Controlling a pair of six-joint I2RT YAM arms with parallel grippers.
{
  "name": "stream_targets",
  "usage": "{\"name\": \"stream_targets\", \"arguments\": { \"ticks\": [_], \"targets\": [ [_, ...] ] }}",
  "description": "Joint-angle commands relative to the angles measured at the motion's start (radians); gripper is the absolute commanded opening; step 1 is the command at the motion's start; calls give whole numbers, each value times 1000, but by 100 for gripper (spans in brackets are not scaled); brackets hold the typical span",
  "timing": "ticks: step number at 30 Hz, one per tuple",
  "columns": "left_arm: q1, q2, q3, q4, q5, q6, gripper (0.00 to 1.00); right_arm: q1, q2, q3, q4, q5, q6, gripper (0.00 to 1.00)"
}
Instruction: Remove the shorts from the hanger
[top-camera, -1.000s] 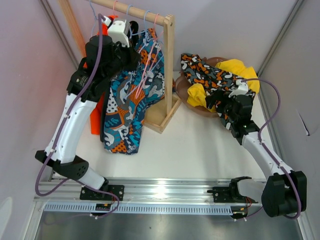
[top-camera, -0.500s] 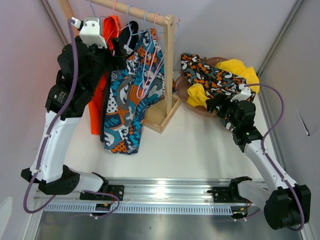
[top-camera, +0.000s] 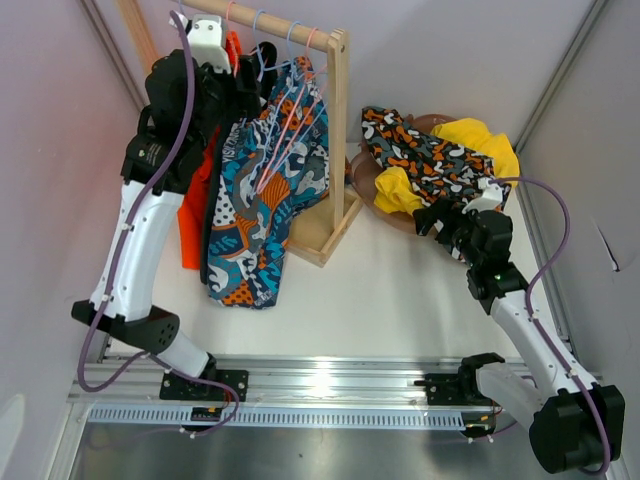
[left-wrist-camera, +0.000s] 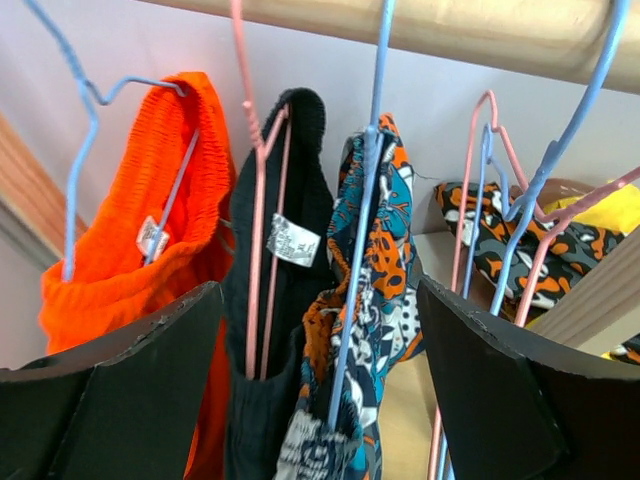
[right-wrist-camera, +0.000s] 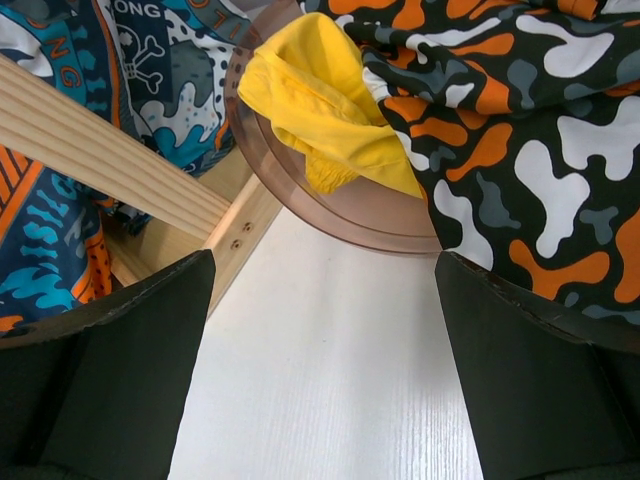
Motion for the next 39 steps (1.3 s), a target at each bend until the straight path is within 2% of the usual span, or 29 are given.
{"name": "stream_targets", "arguments": {
  "ticks": [1,3,4,15,18,19,23,25,32,35,38,39],
  "targets": [
    [12,30,61,-14,96,-17,83,3,-22,-5,2,7,-17,99],
    [12,62,87,-24,115,-23,80,3,-19,-8,2,14,-23,100],
    [13,70,87,-27,122,-26,75,3,-20,-10,2,15,-25,99],
    [44,150,102,-36,156,-51,59,1,-8,-16,9,24,-35,99],
    [56,169,101,-36,172,-60,52,0,-8,-19,9,27,-32,99],
    [58,179,101,-36,172,-63,41,-2,-11,-22,9,27,-35,99],
    [66,205,124,-53,185,-64,20,-2,-17,-33,9,32,-35,99],
    [67,211,144,-65,195,-64,0,-2,-20,-36,7,32,-34,99],
    [67,180,205,-83,251,-72,0,23,-62,-11,22,-12,-35,99],
    [67,156,265,-94,259,-78,0,101,-103,33,33,-20,-52,99],
    [67,117,274,-99,265,-90,0,246,-91,153,1,43,-100,100],
    [67,101,279,-105,270,-98,0,339,-65,226,-8,61,-115,99]
  ]
}}
